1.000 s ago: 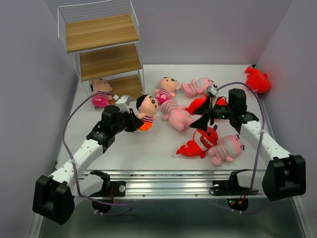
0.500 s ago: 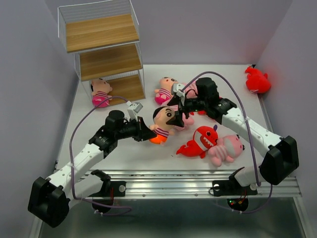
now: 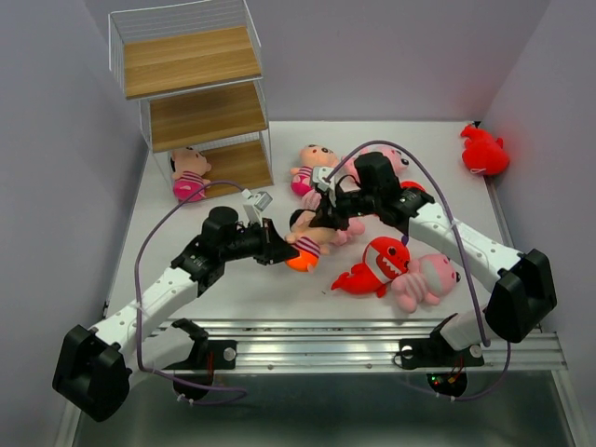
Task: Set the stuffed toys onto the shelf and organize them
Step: Pass the stuffed toy from the left arm to the right, then pass the stuffed toy from the right arm to the left
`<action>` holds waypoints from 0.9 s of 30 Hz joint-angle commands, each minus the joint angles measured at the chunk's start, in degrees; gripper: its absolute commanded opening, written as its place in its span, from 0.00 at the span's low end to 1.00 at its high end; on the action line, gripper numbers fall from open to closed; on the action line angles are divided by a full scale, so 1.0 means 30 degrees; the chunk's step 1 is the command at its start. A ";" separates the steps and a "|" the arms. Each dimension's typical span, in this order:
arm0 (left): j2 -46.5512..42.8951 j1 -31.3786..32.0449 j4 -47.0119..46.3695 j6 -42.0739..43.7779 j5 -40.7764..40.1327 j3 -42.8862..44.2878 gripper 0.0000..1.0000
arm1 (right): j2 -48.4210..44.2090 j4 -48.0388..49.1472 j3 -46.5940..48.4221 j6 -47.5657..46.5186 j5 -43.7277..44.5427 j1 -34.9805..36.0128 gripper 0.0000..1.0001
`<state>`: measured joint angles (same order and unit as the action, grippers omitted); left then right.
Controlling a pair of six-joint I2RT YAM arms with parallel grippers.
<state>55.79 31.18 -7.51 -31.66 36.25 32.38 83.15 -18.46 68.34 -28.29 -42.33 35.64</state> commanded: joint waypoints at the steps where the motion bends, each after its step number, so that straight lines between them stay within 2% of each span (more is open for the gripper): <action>1: -0.0869 0.0154 -0.1599 -0.0140 -0.0246 0.0516 0.26 | -0.0353 -0.0293 0.0074 0.0435 0.0134 0.0045 0.01; 3: -0.1483 0.0154 -0.1424 -0.0111 -0.0976 0.0428 0.46 | -0.0559 -0.0234 -0.0044 0.0815 0.0426 0.0045 0.01; 4: -0.1777 0.0154 -0.1220 0.0150 -0.1299 0.0398 0.64 | -0.0676 -0.0176 -0.0073 0.0992 0.0543 0.0045 0.01; 7: -0.3033 0.0154 -0.0342 0.0824 -0.2617 0.0310 0.80 | -0.0678 -0.0176 0.0101 0.2013 0.0691 -0.0160 0.01; 11: -0.4618 0.0504 0.0128 0.1470 -0.4632 -0.0041 0.87 | -0.0182 -0.0204 0.0714 0.3948 0.1069 -0.0891 0.01; 17: -0.4623 0.1822 0.0452 0.1881 -0.7713 -0.0218 0.88 | 0.0464 -0.0263 0.1770 0.6324 0.0750 -0.1069 0.01; 27: -0.2750 0.2937 -0.0193 0.1911 -0.8772 0.0339 0.86 | 0.0934 -0.0439 0.2651 0.7556 0.0428 -0.1069 0.01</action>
<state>46.37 39.18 -5.37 -27.24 12.45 32.36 85.65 -20.58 73.41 -7.99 -39.48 32.58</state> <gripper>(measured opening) 0.875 0.107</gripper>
